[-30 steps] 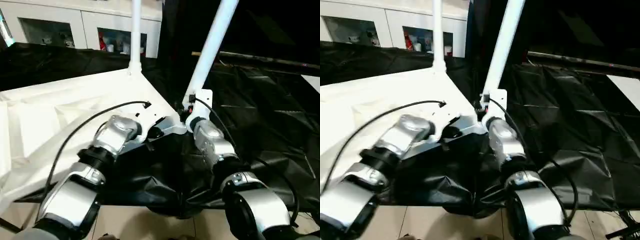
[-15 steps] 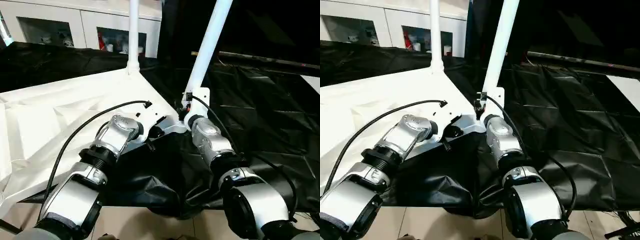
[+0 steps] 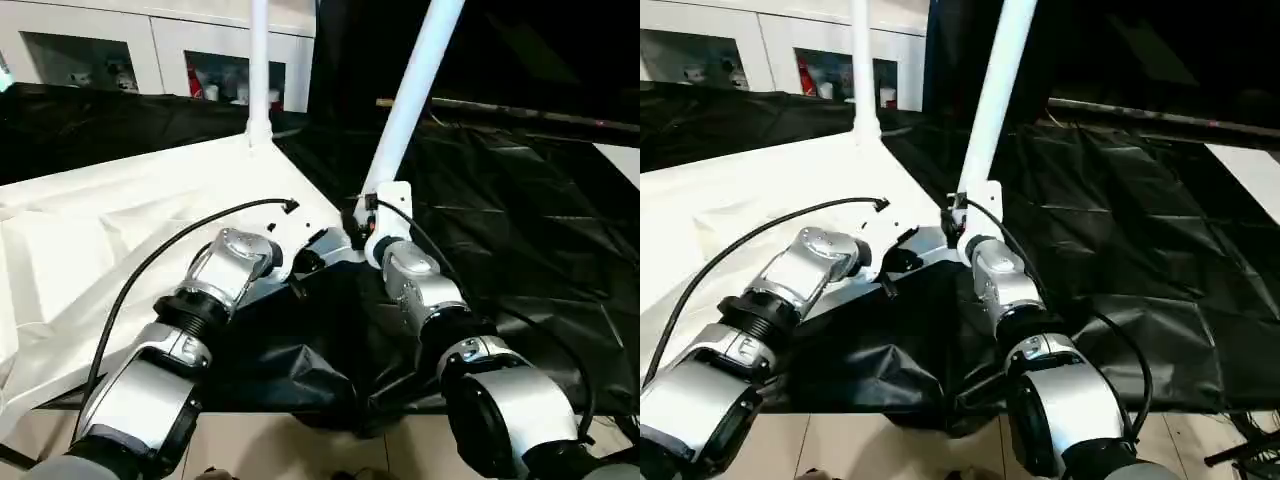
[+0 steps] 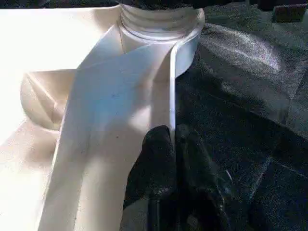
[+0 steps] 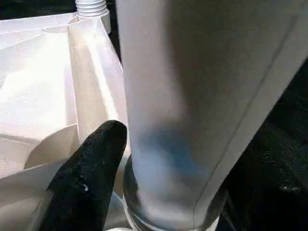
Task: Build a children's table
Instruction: Rotate leg to tighten
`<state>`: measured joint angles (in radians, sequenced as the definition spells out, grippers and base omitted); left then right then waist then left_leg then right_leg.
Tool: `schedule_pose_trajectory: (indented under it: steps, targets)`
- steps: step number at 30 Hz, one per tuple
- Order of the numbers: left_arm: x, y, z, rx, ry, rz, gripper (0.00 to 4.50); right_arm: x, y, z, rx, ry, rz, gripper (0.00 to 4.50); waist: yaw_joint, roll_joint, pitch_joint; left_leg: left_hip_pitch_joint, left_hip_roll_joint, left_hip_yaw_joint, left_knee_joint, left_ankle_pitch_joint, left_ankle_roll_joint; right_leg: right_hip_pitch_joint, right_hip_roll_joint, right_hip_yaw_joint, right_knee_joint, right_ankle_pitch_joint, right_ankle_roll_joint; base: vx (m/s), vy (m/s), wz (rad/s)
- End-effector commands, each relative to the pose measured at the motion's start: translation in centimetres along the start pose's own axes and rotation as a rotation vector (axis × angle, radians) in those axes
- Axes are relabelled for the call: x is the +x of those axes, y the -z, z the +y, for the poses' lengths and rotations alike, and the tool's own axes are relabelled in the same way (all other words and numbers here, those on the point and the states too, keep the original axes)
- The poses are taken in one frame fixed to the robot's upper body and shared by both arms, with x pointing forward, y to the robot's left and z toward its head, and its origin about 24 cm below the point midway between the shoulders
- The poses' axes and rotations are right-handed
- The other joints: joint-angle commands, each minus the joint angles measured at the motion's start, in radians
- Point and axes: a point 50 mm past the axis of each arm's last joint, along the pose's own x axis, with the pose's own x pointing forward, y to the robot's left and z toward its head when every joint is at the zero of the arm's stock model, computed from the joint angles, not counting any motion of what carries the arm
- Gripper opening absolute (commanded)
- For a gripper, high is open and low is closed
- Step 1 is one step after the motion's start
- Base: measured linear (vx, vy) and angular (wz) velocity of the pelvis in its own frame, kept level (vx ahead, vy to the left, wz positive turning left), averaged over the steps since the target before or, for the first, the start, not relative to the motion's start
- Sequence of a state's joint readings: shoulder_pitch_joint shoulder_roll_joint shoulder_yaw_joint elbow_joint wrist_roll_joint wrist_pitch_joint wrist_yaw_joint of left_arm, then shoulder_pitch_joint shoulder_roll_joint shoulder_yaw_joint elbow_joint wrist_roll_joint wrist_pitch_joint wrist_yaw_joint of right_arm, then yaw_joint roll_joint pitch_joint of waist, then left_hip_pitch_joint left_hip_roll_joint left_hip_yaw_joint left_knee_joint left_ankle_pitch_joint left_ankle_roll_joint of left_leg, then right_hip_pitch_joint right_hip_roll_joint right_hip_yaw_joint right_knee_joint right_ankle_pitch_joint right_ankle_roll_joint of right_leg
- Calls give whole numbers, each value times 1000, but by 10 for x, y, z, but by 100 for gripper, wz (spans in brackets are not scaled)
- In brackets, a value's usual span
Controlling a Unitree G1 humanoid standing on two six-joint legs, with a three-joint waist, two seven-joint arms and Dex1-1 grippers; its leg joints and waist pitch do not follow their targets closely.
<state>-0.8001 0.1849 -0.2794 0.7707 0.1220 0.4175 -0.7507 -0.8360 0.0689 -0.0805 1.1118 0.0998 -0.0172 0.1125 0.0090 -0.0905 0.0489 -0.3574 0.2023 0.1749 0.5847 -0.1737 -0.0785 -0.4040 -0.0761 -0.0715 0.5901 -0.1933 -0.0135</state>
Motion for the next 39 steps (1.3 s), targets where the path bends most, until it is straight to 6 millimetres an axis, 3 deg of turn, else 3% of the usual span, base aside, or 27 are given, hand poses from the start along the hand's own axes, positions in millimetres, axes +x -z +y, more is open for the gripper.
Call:
schedule_pose_trajectory:
  steps: [1, 9, 15, 20, 21, 23, 26, 28, 39]
  targets:
    - [1, -26, -3, 49, -3, -68, 0, -2, 24, 21, 19, -98, 96, 361, -4, 19, -40, 24, 27, -24, -87, -537, -32, 3, -70, 37, -108, -554, -88, 0, 0, 0]
    - [0, -26, -2, 48, -2, -70, 0, 0, 16, 20, -7, -86, 50, 436, -4, 17, -42, 19, 31, -21, -93, -501, -30, 9, -71, 42, -101, -476, -116, 0, 0, 0]
    - [-1, -24, -1, 54, 8, -71, 0, 1, 6, 18, -1, -85, -17, 436, 1, 16, -48, 10, 34, -11, -94, -394, -19, 21, -70, 48, -85, -332, -155, 0, 0, 0]
    - [-4, -24, -3, 85, 52, -91, 0, 1, -3, 7, -8, -58, -61, 436, 4, 14, -51, 8, 32, -6, -89, -362, -9, 21, -71, 50, -86, -351, -151, 0, 0, 0]
    - [-4, -23, -4, 89, 61, -92, 0, 1, -5, 5, -8, -55, -67, 436, 6, 13, -56, 4, 33, -3, -88, -314, -3, 26, -68, 50, -77, -289, -160, 0, 0, 0]
    - [-5, -22, -4, 96, 74, -93, 0, 0, -8, 1, -6, -57, -80, 436, 9, 13, -58, 6, 34, 1, -84, -284, 6, 24, -66, 51, -72, -247, -177, 0, 0, 0]
    - [-7, -20, -4, 104, 86, -95, 0, 0, -11, -3, -4, -71, -95, 436, 14, 13, -64, -1, 33, 7, -80, -214, 18, 34, -65, 50, -59, -154, -196, 0, 0, 0]
    - [-9, -18, -5, 110, 103, -95, 0, -2, -14, -7, -14, -101, -111, 436, 22, 13, -66, 0, 33, 14, -75, -145, 43, 38, -61, 51, -46, -49, -226, 0, 0, 0]
    - [-17, -13, -2, 132, 137, -106, 0, -8, -21, -13, -113, -254, -150, 436, 25, 10, -66, 4, 34, 19, -70, -137, 62, 40, -61, 53, -43, -60, -243, 0, 0, 0]
